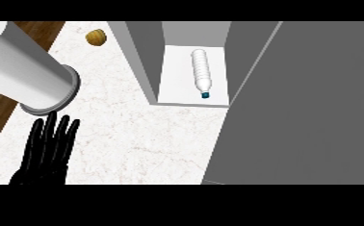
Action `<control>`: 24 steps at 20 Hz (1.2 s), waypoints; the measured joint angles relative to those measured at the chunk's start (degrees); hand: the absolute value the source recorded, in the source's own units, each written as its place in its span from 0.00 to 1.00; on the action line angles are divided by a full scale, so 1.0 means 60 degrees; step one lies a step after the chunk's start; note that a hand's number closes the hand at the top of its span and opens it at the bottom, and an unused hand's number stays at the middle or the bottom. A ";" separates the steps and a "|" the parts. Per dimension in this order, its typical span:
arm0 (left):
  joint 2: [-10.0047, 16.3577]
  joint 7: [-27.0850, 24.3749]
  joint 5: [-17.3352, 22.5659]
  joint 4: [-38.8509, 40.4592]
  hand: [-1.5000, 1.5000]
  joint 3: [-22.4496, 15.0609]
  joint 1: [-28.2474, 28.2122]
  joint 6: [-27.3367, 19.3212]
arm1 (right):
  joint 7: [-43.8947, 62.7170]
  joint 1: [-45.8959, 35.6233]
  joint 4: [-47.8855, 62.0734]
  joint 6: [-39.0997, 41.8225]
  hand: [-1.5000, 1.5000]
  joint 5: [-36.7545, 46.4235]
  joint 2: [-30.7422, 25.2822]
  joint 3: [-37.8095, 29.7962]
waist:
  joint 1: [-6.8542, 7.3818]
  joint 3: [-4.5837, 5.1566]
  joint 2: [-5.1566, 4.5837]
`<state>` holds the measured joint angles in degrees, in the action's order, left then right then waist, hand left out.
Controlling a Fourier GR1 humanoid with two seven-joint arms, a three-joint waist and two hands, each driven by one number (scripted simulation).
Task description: Pick up the bottled water, place it into the cabinet and close the cabinet
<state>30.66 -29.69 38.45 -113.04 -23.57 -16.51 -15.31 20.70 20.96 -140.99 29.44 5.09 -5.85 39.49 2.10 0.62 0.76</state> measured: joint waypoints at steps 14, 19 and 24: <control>0.0446 -0.0159 0.0503 -0.0020 0.00 0.0610 -0.0391 0.0863 | 0.0688 -0.2131 0.0152 -0.0271 1.00 0.0186 -0.0702 0.0543 | 0.0151 0.0030 -0.0093; 0.0537 -0.0169 0.0577 -0.0058 0.00 0.0727 -0.0404 0.1024 | 0.0743 -0.2361 0.0161 -0.0183 1.00 0.0125 -0.0776 0.0510 | 0.0277 0.0034 -0.0136; 0.0598 -0.0242 0.0631 -0.0116 0.00 0.0768 -0.0527 0.1223 | 0.0774 -0.2396 0.0185 -0.0195 1.00 -0.0033 -0.0754 0.0447 | 0.0436 0.0038 -0.0189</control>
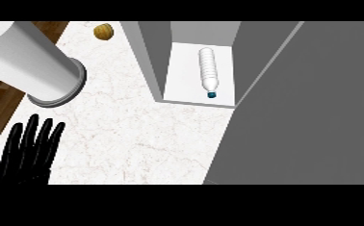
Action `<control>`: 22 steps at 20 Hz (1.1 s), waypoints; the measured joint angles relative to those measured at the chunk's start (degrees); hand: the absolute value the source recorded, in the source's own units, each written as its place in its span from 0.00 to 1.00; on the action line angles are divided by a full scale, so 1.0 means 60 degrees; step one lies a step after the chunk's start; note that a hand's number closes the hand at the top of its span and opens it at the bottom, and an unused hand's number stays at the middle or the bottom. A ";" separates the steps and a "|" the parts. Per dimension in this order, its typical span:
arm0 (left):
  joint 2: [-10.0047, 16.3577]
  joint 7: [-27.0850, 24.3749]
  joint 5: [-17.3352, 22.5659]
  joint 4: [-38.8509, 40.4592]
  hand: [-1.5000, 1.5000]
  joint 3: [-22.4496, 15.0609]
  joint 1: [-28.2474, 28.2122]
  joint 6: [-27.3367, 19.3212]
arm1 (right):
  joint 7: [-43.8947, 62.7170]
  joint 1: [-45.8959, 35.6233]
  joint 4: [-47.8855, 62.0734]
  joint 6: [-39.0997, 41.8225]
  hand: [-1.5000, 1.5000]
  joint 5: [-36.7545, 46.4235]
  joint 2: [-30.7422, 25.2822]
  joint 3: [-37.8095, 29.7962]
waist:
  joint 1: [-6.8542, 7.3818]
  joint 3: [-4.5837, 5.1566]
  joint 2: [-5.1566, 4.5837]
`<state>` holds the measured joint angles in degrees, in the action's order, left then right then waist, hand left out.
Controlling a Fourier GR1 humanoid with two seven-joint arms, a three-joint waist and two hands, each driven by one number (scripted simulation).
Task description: Pick up the bottled water, place it into the cabinet and close the cabinet
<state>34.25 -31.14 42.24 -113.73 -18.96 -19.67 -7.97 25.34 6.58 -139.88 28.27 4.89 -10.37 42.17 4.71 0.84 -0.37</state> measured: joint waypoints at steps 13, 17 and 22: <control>0.0349 0.0031 0.0133 -0.0128 0.00 0.0166 0.0054 0.0604 | 0.0454 0.0291 0.0835 0.0406 1.00 -0.2966 0.0318 -0.0134 | 0.0758 0.0012 -0.0380; 0.0383 0.0026 0.0190 -0.0128 0.00 0.0240 0.0082 0.0701 | 0.0710 0.0391 0.1140 0.0321 1.00 -0.4025 0.0361 -0.0119 | 0.0763 0.0010 -0.0355; 0.0421 -0.0037 0.0237 -0.0062 0.00 0.0380 -0.0091 0.0740 | 0.0416 0.0755 0.1175 -0.0271 1.00 -0.4346 0.0398 -0.0557 | 0.0508 -0.0003 -0.0278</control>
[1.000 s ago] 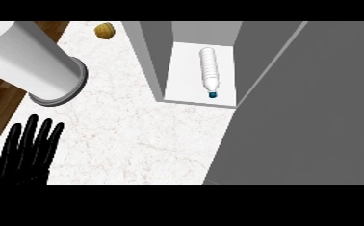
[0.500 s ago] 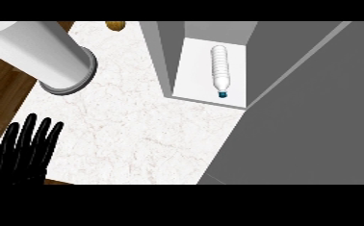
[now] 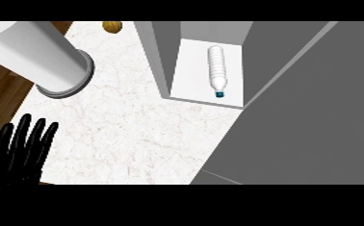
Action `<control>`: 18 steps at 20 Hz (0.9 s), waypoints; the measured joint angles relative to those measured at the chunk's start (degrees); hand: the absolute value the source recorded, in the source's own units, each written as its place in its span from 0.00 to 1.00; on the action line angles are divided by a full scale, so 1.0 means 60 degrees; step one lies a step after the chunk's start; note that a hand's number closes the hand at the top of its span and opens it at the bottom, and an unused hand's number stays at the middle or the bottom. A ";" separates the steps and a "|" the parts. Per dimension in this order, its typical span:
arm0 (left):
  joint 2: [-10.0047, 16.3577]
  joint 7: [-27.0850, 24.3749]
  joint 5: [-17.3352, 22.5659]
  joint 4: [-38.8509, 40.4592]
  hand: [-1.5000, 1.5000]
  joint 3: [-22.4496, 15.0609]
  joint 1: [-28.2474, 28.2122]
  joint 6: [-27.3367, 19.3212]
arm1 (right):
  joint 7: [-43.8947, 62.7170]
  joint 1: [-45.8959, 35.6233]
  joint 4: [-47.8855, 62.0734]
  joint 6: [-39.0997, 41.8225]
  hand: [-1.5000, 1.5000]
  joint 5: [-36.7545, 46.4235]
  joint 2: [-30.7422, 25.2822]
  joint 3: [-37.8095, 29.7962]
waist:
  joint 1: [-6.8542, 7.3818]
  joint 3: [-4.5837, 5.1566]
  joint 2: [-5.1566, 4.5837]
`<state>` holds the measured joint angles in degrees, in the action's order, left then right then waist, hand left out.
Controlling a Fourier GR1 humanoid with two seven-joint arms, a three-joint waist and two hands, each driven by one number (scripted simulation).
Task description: Pick up the bottled water, place it into the cabinet and close the cabinet
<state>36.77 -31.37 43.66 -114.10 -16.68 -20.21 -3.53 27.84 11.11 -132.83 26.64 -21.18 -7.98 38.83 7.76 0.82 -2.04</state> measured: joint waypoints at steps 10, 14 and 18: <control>0.0070 -0.0046 0.0220 0.0076 0.00 0.0230 -0.0190 0.0210 | -0.0742 -0.0422 0.0883 -0.1669 1.00 -0.0262 0.0374 -0.2092 | -0.0165 -0.0027 -0.0031; 0.0022 -0.0105 0.0185 0.0121 0.00 0.0158 -0.0101 0.0353 | -0.0786 -0.1789 0.2150 -0.3214 1.00 -0.0113 0.0914 -0.2655 | -0.0028 -0.0047 -0.0049; 0.0047 -0.0037 0.0208 0.0246 0.00 0.0153 -0.0035 0.0462 | -0.0778 -0.3664 0.3730 -0.4721 1.00 -0.0181 0.1171 -0.3076 | 0.0032 -0.0073 -0.0013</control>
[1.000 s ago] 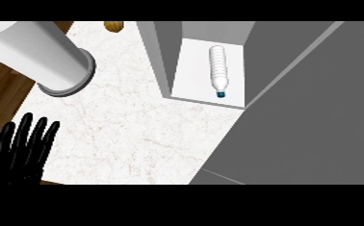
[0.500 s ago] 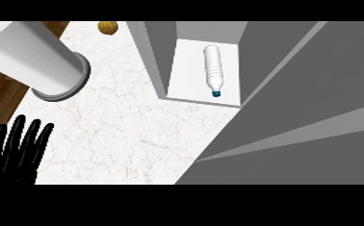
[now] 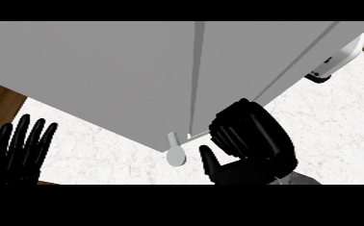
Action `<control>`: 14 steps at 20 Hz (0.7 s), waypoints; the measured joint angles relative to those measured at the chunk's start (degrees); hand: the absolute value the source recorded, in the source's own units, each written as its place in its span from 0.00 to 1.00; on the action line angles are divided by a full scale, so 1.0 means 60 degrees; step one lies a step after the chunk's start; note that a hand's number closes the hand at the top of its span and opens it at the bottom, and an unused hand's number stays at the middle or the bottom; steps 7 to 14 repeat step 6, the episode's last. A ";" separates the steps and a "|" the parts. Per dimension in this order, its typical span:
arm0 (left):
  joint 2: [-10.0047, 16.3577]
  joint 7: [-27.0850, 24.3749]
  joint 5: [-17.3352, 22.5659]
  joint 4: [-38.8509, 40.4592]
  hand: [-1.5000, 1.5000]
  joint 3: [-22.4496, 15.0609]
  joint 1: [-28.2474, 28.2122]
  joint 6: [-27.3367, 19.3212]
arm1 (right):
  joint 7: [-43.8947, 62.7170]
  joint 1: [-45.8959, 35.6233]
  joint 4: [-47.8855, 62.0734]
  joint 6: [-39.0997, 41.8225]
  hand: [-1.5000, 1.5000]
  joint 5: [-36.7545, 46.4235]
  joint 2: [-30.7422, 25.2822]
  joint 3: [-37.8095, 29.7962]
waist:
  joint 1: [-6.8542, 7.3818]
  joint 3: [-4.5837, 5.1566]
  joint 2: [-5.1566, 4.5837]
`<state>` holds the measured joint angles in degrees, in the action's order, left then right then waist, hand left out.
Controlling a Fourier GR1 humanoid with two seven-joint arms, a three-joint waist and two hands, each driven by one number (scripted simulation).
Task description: Pick up the bottled water, place it into the cabinet and close the cabinet
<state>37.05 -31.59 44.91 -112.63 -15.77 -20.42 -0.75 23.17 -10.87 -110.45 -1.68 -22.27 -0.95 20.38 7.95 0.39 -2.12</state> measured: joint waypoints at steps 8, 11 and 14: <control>-0.0007 0.0020 0.0033 0.0133 0.00 0.0019 0.0009 0.0171 | -0.0353 -0.2978 0.2872 -0.1546 1.00 -0.0535 0.0092 -0.0713 | -0.0006 -0.0061 0.0060; -0.0007 0.0020 0.0033 0.0133 0.00 0.0019 0.0009 0.0171 | -0.0353 -0.2978 0.2872 -0.1546 1.00 -0.0535 0.0092 -0.0713 | -0.0006 -0.0061 0.0060; -0.0007 0.0020 0.0033 0.0133 0.00 0.0019 0.0009 0.0171 | -0.0353 -0.2978 0.2872 -0.1546 1.00 -0.0535 0.0092 -0.0713 | -0.0006 -0.0061 0.0060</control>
